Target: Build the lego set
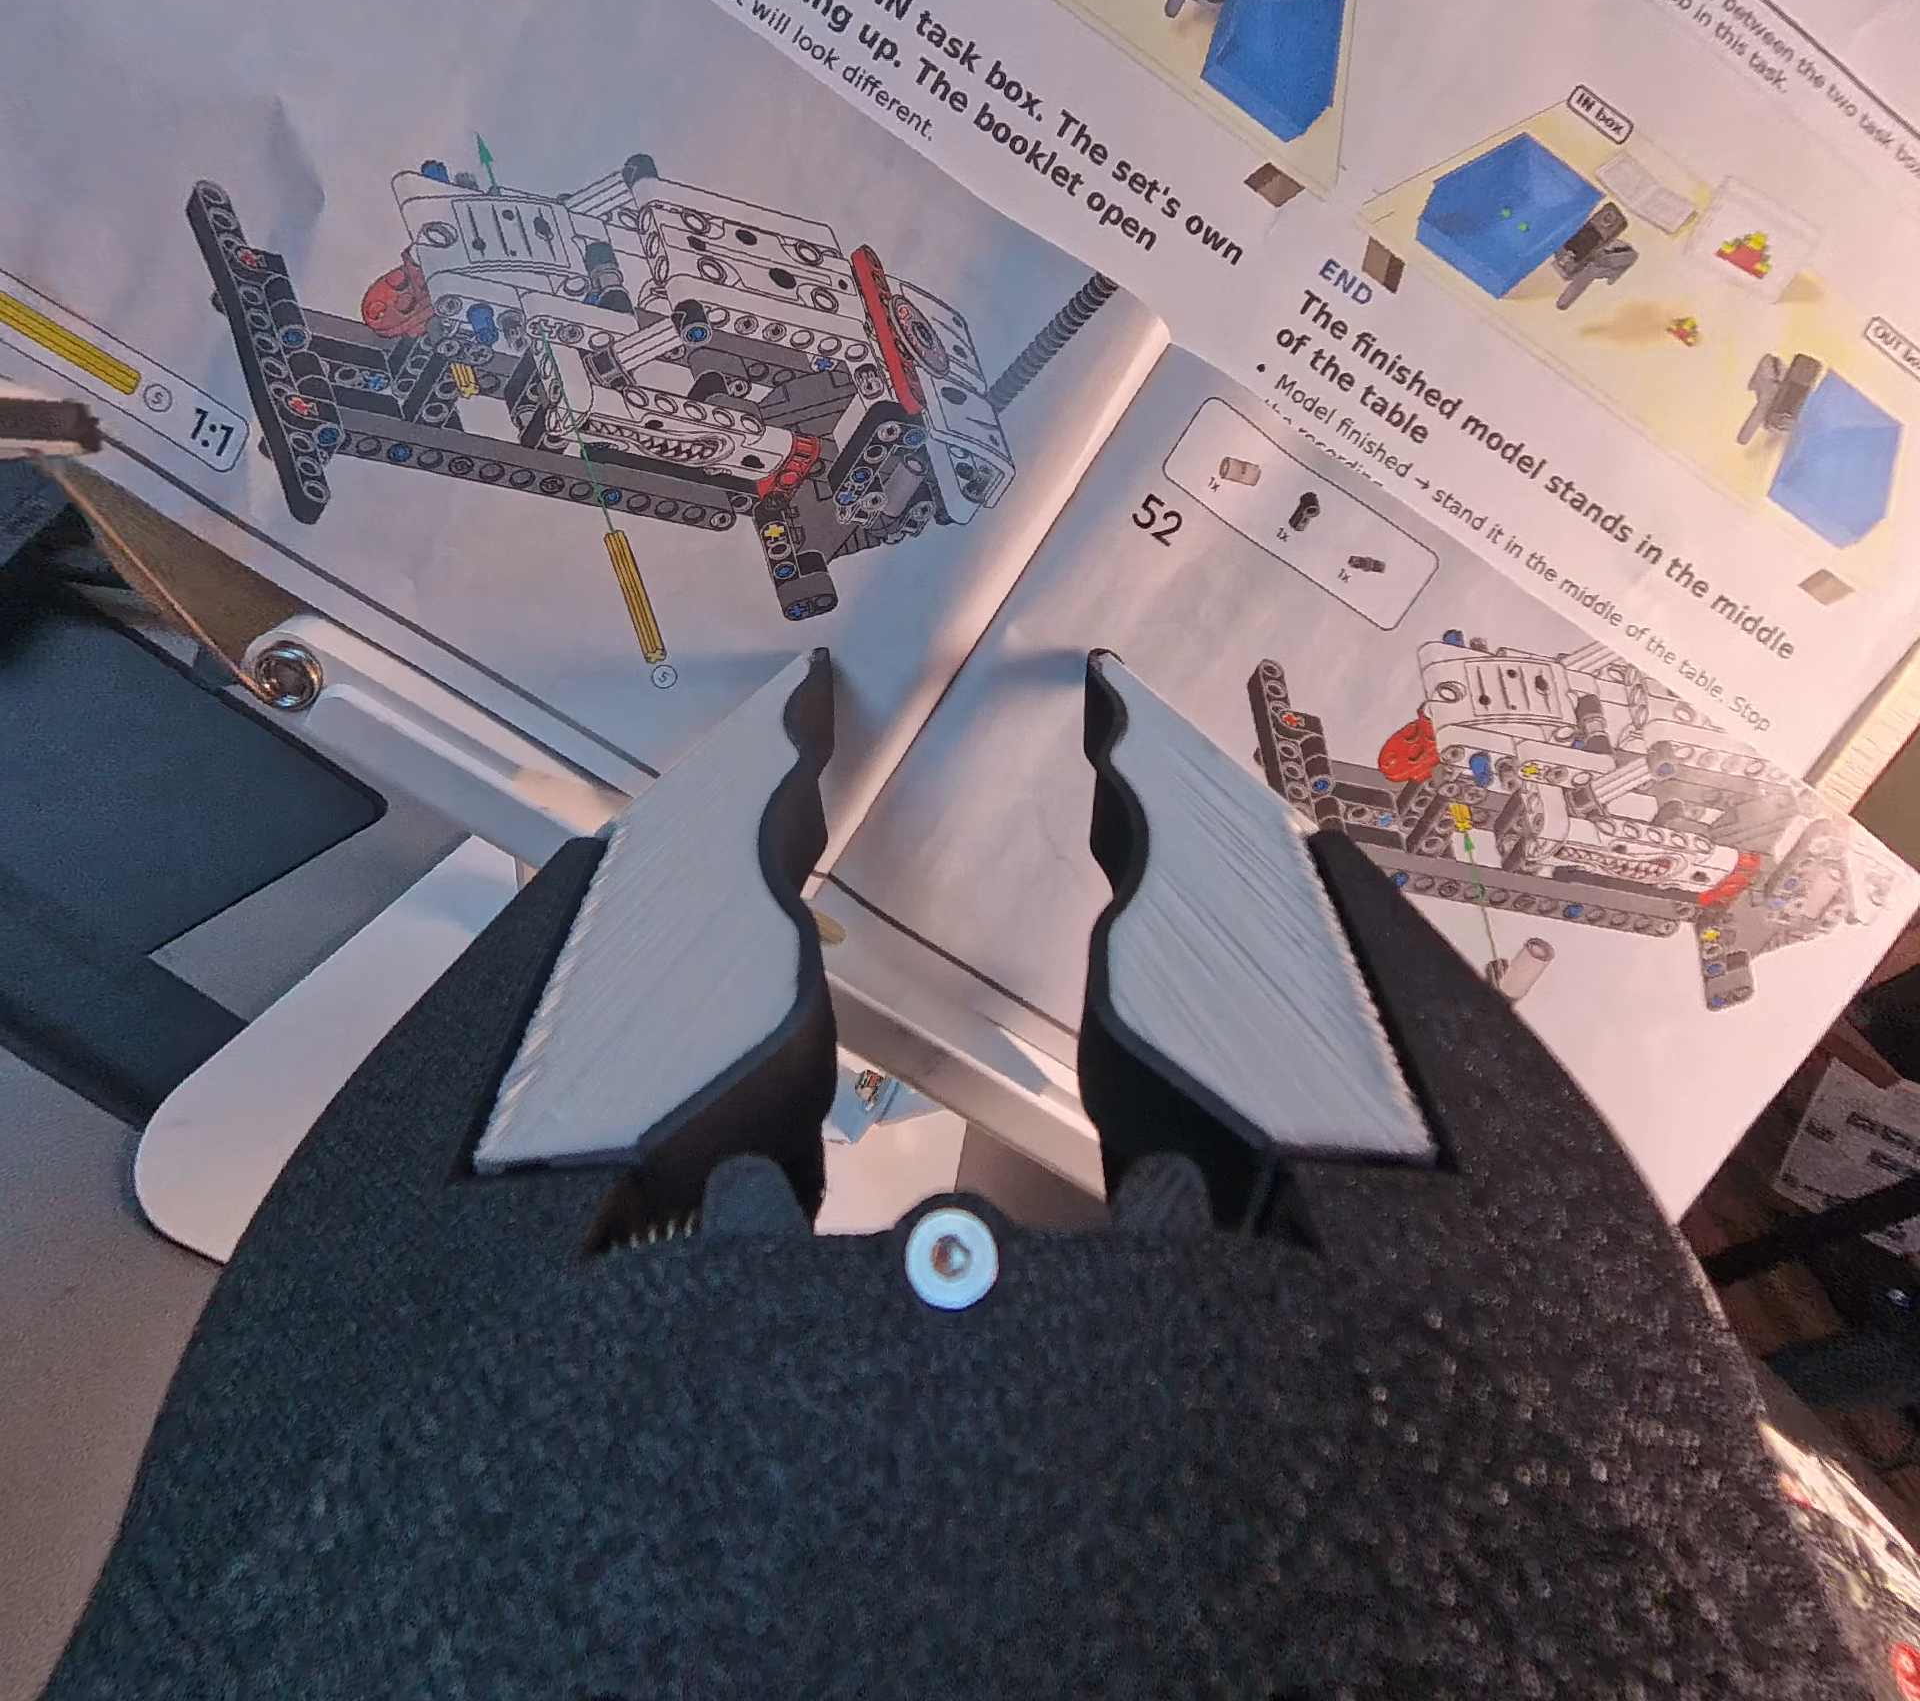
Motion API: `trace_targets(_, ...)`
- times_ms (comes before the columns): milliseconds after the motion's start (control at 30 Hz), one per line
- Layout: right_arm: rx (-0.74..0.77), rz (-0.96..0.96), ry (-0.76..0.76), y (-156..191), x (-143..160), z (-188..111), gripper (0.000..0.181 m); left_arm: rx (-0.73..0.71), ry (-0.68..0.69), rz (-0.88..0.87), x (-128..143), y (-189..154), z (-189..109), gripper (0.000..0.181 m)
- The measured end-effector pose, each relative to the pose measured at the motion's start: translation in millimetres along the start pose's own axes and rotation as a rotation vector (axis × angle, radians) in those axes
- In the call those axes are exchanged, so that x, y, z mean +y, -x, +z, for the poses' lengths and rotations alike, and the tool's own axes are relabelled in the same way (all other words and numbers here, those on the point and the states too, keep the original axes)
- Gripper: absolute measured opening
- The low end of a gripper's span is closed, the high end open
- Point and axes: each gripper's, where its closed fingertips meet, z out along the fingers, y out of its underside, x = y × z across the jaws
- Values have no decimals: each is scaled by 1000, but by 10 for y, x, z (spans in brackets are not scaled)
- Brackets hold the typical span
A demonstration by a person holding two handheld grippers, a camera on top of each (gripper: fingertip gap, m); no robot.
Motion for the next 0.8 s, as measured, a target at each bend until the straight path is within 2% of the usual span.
trace_targets(133, -12, 15, -19, 35, -2, -10, 43, 1, 209, 405, 95, -282, 290, 1)
trace_targets(267, -21, 25, -27, 44, -7, -5, 43, 2, 562, 896, 503, -337, 518, 2)
trace_targets(333, -29, 32, -33, 34, 0, 1, 44, 1, 602, 1055, 504, -330, 530, 1)
trace_targets(500, -62, 38, -64, 40, 2, -18, 45, 77, 704, 1049, 522, -338, 473, 1)
trace_targets(600, -143, 27, -58, 135, 36, -51, 68, 87, 745, 1052, 574, -334, 459, 3)
trace_targets(700, -154, 12, -90, 79, 33, -177, 68, 107, 724, 1011, 569, -388, 385, 18)
trace_targets(800, -143, 45, -105, -106, 110, -320, 65, 80, 599, 944, 373, -410, 277, 17)
